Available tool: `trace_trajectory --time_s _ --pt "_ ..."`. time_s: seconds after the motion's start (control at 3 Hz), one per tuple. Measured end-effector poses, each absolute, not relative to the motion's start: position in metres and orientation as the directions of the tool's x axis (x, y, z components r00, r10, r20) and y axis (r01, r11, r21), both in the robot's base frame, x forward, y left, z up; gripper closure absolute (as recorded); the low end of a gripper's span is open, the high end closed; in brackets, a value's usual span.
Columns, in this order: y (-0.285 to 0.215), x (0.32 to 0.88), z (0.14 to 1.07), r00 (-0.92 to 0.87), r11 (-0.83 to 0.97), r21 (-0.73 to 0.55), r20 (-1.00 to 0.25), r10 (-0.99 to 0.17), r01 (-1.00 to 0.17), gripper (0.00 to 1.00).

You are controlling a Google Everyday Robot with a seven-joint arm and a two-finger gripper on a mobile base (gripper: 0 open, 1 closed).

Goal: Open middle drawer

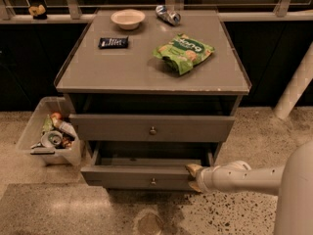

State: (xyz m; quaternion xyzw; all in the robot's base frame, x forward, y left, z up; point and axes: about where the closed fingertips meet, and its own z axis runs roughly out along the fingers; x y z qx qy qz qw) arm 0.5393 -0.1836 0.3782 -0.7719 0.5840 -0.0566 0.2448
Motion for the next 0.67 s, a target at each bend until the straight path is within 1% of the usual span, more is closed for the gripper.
trace_trajectory --time_s 0.67 --pt "-0.1819 0.5372 0.3777 0.32 -0.206 -0.443 -0.2 -0.926 -0.872 1.0"
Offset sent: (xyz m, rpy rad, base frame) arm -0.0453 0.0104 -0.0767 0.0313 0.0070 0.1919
